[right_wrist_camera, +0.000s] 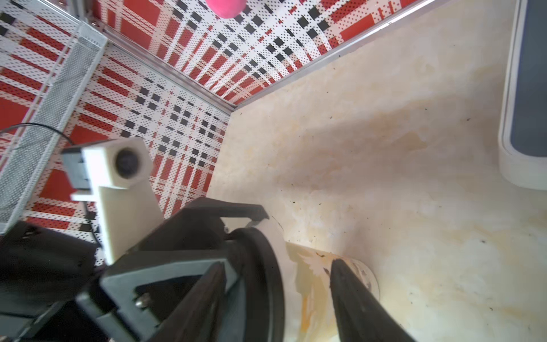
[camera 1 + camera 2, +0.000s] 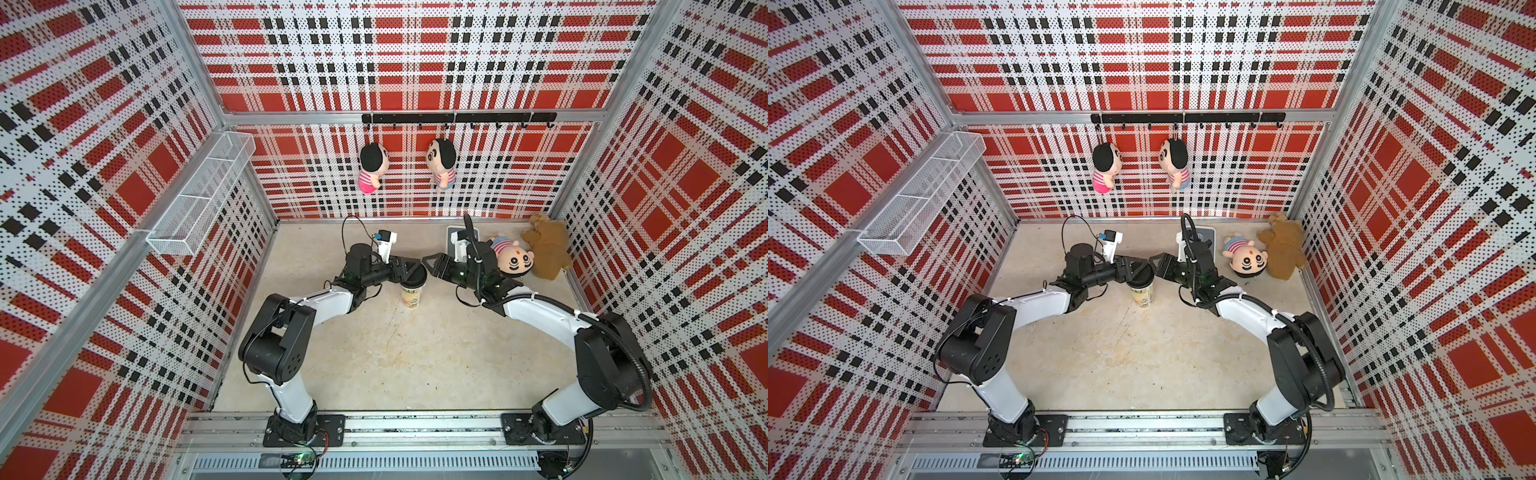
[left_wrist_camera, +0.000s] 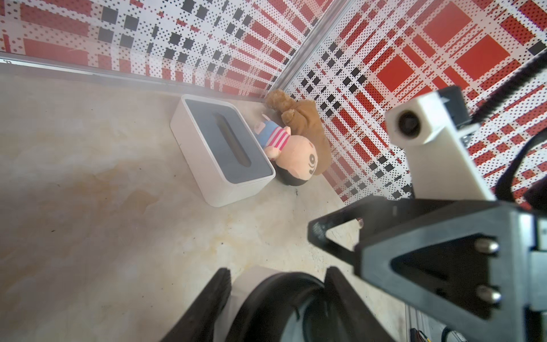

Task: Put the leak-proof paper on the milk tea cups
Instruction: Secure the cup lid on the cup.

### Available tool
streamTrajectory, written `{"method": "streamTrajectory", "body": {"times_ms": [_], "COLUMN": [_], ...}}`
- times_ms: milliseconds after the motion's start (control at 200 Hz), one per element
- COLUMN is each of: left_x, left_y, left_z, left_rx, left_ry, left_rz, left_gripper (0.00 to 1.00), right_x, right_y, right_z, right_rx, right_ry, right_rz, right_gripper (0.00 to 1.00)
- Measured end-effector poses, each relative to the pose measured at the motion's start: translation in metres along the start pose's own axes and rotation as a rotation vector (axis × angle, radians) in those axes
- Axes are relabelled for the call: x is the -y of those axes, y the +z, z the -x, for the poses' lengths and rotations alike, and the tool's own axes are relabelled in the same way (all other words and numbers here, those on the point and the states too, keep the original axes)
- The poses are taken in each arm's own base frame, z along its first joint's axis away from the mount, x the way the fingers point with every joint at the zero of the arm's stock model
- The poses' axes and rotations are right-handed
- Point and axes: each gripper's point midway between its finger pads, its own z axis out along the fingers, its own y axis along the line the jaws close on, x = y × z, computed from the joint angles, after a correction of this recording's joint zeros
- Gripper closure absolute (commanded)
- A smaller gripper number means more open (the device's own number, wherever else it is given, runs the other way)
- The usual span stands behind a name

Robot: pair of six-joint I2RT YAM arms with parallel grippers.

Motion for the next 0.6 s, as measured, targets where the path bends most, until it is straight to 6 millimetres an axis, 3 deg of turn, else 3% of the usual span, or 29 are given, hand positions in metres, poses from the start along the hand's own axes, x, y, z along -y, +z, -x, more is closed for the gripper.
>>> {"method": "streamTrajectory", "body": {"times_ms": [170, 436, 596], "left_x": [0.0, 0.0, 0.0], "left_y": [0.002, 0.003, 0.003], "left_z": [0.0, 0.0, 0.0], "left_rx": [-0.002, -0.005, -0.005], "left_ry": [-0.001, -0.005, -0.005], "left_rz": [-0.007, -0.011, -0.012], "left_gripper": [0.47, 0.47, 0.47], "right_x": [-0.021, 0.014, 0.009], "right_y": [-0.02, -0.032, -0.027], "right_z": [-0.001, -0.062, -0.074], "right_rx": [0.004, -0.093, -0.121], "right_ry": [-0.004, 0.069, 0.074], "right_rz": [0.075, 0.019, 0.04], "right_gripper": [0.42, 0.48, 0.49]}}
